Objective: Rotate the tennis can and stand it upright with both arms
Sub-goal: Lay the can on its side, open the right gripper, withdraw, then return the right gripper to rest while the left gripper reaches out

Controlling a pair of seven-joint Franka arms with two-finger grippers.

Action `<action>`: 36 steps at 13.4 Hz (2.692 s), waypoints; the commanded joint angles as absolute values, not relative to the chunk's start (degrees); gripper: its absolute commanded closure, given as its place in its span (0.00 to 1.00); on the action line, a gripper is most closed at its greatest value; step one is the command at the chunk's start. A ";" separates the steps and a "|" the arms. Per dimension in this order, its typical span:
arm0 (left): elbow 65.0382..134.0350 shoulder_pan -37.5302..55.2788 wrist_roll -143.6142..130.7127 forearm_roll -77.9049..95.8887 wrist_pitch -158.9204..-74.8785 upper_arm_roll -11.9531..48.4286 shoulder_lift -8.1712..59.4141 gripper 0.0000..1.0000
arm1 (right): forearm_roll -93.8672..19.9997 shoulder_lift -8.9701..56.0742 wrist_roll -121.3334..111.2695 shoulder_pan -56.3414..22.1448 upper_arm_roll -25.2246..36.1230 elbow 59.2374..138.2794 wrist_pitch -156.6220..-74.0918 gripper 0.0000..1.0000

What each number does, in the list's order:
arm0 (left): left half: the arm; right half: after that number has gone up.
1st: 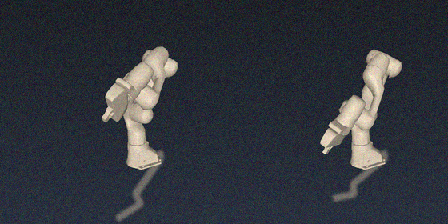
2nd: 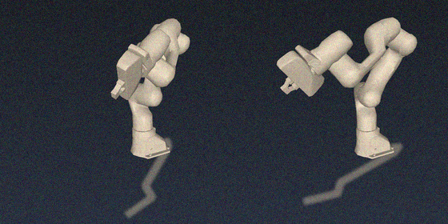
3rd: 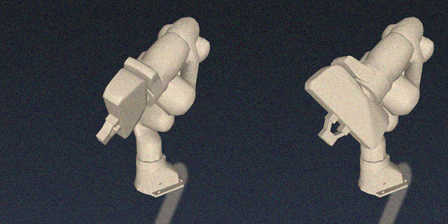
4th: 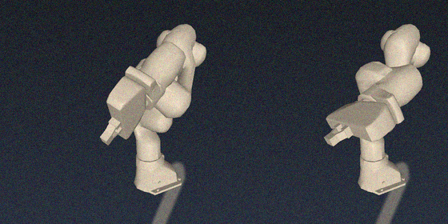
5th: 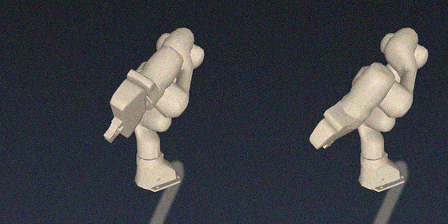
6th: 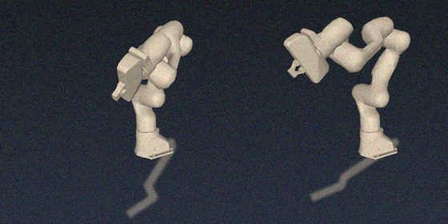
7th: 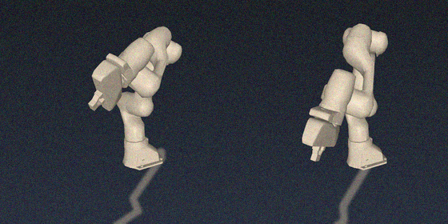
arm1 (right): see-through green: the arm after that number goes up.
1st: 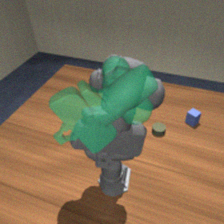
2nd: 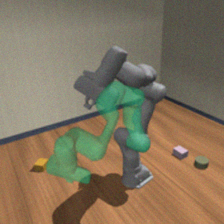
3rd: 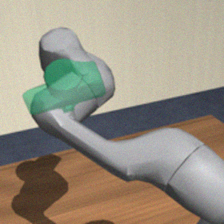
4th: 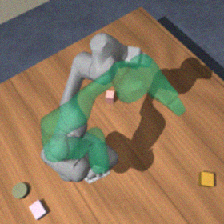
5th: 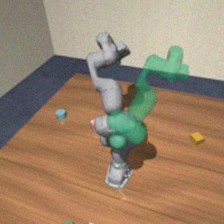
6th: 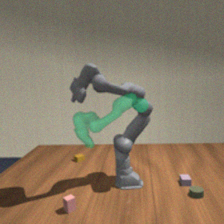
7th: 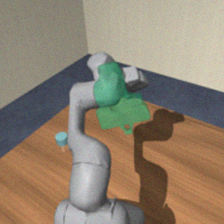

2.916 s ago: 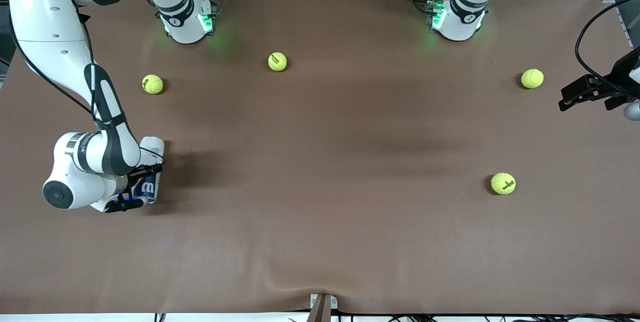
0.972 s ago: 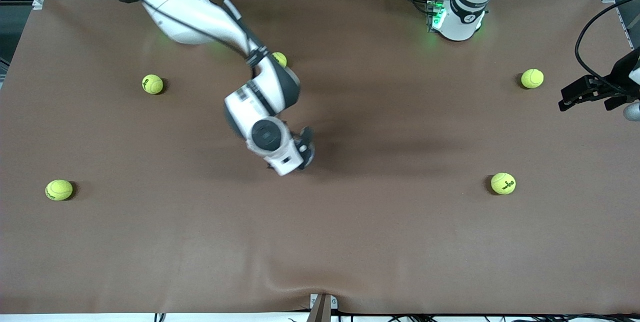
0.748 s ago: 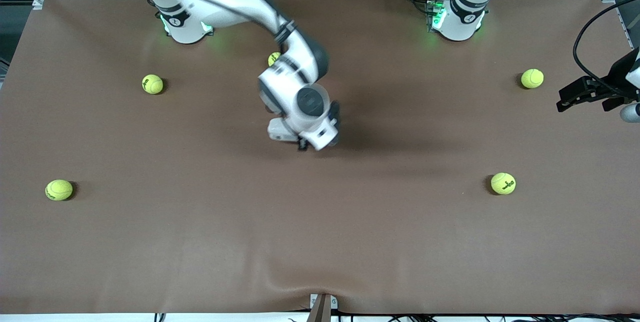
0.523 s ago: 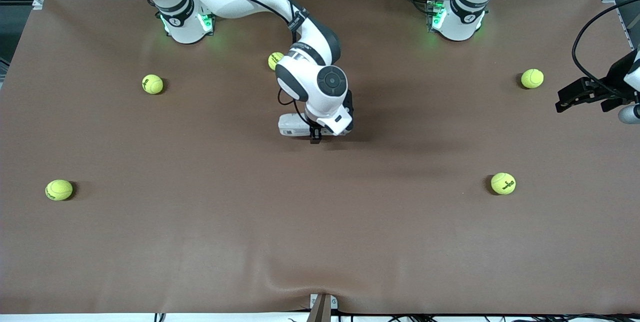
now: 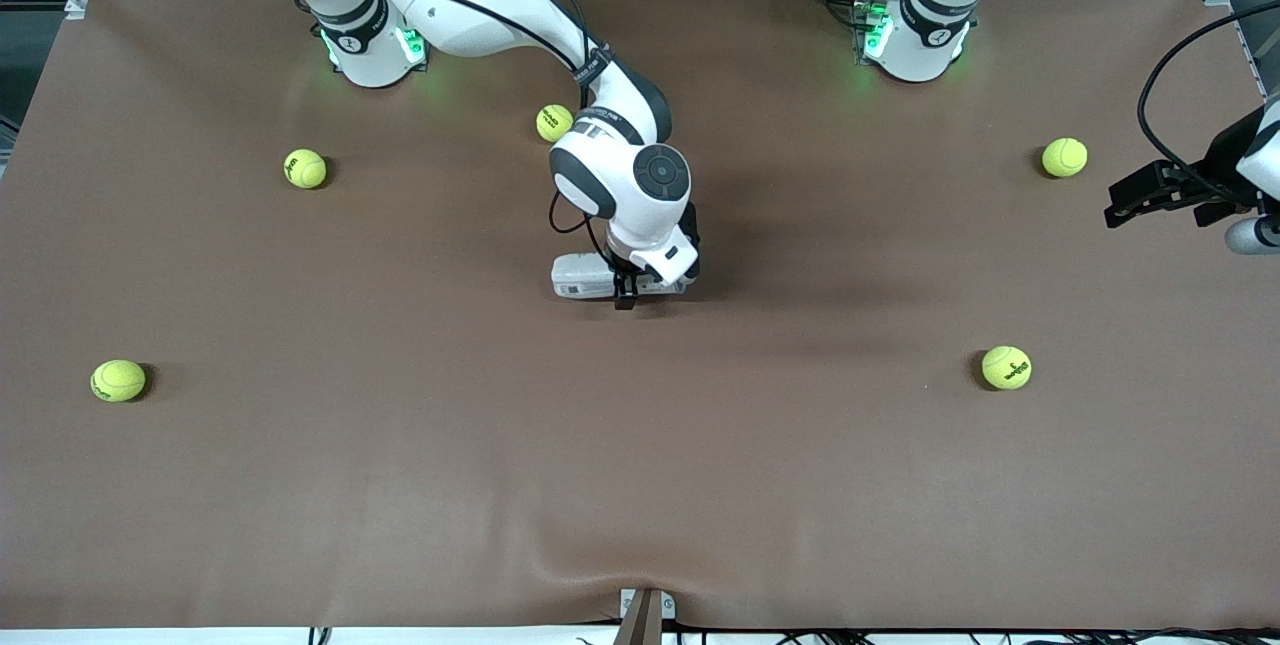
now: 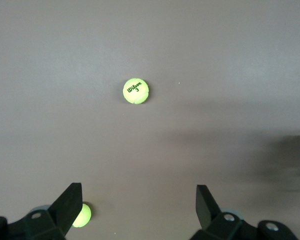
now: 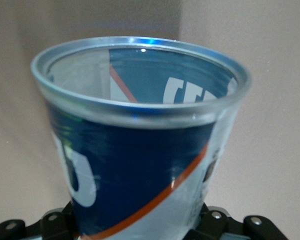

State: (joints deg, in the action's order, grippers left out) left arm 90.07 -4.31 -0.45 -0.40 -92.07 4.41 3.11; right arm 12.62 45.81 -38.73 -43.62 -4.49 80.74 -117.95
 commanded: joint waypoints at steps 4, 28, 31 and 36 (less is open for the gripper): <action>89.74 -4.66 -0.26 0.35 -91.41 4.75 3.34 0.00 | 14.85 45.62 -37.79 -43.94 -4.83 82.35 -118.92 0.00; 88.95 -6.15 1.67 9.14 -87.63 4.31 8.26 0.00 | -0.96 29.28 -36.39 -16.99 -5.01 81.91 -98.89 0.00; 89.03 -6.15 1.67 15.18 -87.63 4.31 10.71 0.00 | -7.71 26.81 -36.47 -6.80 -4.92 81.56 -92.57 0.00; 89.56 -5.37 1.67 26.00 -87.80 4.74 16.69 0.00 | -8.00 18.30 -35.52 3.59 -4.75 82.00 -81.75 0.00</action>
State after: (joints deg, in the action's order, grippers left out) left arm 90.19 -5.67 0.80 22.53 -88.64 4.38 14.60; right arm -6.78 23.45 -37.57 2.13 -3.76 80.02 -84.30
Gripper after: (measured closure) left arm 0.000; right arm 0.000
